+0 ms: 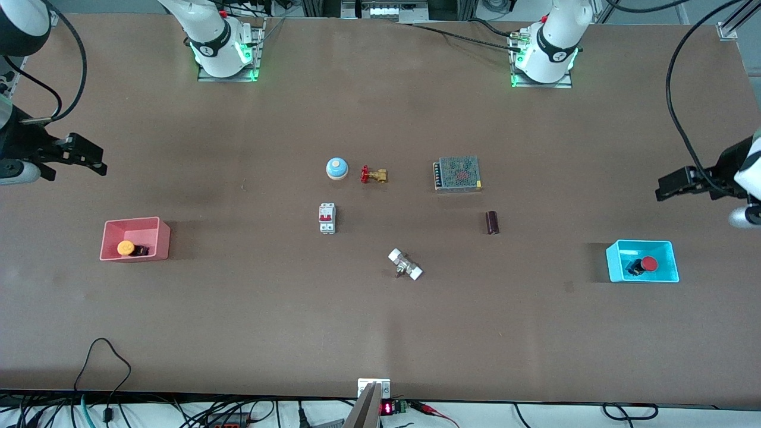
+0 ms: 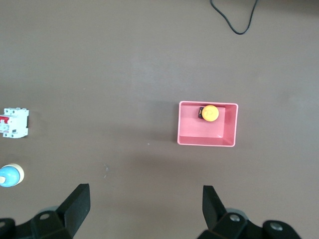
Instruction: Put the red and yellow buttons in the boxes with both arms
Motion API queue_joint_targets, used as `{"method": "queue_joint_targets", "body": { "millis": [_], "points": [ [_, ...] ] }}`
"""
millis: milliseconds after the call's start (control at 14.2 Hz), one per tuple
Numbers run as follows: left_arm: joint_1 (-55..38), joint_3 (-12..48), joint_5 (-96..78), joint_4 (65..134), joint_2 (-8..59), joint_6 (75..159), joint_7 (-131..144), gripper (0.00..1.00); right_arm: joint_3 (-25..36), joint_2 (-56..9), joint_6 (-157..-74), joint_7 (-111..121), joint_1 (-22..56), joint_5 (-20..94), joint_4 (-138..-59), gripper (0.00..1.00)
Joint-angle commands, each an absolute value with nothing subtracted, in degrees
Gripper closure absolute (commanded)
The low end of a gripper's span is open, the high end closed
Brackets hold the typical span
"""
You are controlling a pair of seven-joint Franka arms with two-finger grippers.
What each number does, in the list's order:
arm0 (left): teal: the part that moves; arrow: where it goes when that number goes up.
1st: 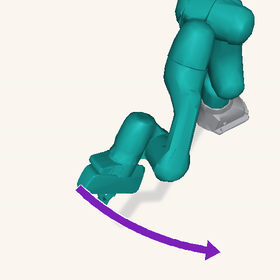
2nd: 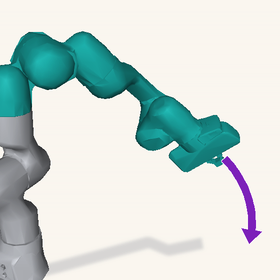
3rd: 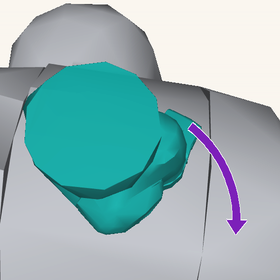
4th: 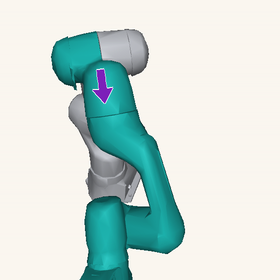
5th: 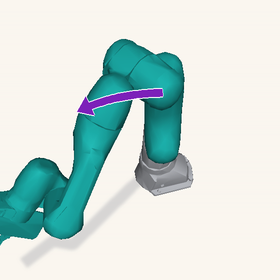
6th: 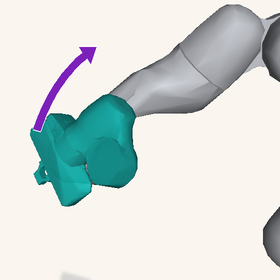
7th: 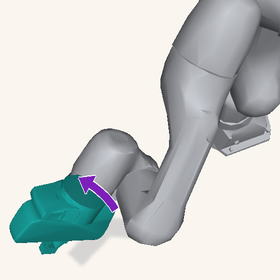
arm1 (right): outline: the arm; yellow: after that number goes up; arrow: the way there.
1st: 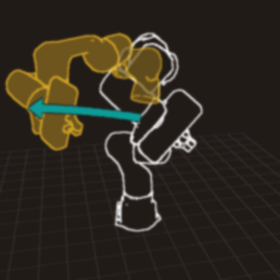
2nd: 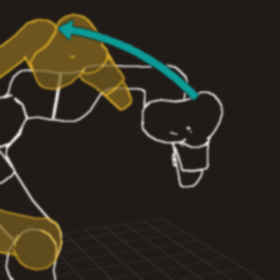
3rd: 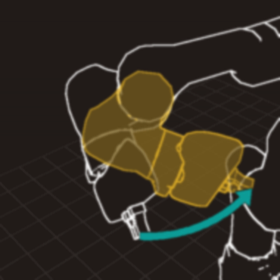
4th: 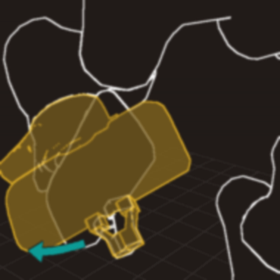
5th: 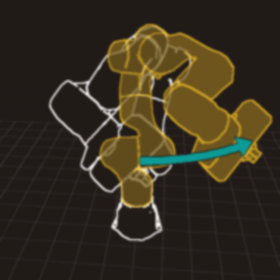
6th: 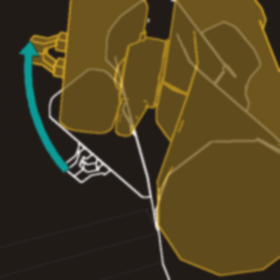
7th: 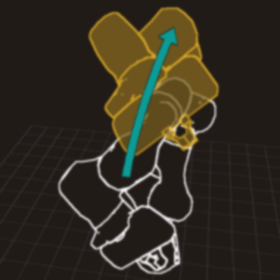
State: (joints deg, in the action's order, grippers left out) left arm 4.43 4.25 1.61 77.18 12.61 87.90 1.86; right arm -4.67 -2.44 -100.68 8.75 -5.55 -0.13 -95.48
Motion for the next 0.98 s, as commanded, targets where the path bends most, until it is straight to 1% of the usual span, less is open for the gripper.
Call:
{"method": "queue_joint_targets", "body": {
  "millis": [0, 912],
  "points": [
    [4.2, 3.9, 1.3, 88.8, 3.7, 92.4, 3.3, 0.0, -3.9, -3.3, -97.0, 7.5, -3.8, -0.4, -93.2, 0.0],
    [5.1, 4.8, 1.3, 89.1, 2.0, 90.0, 0.8, 0.0, -3.9, -4.5, -94.8, 7.6, -4.3, 0.0, -91.8, 0.0]
  ]
}}
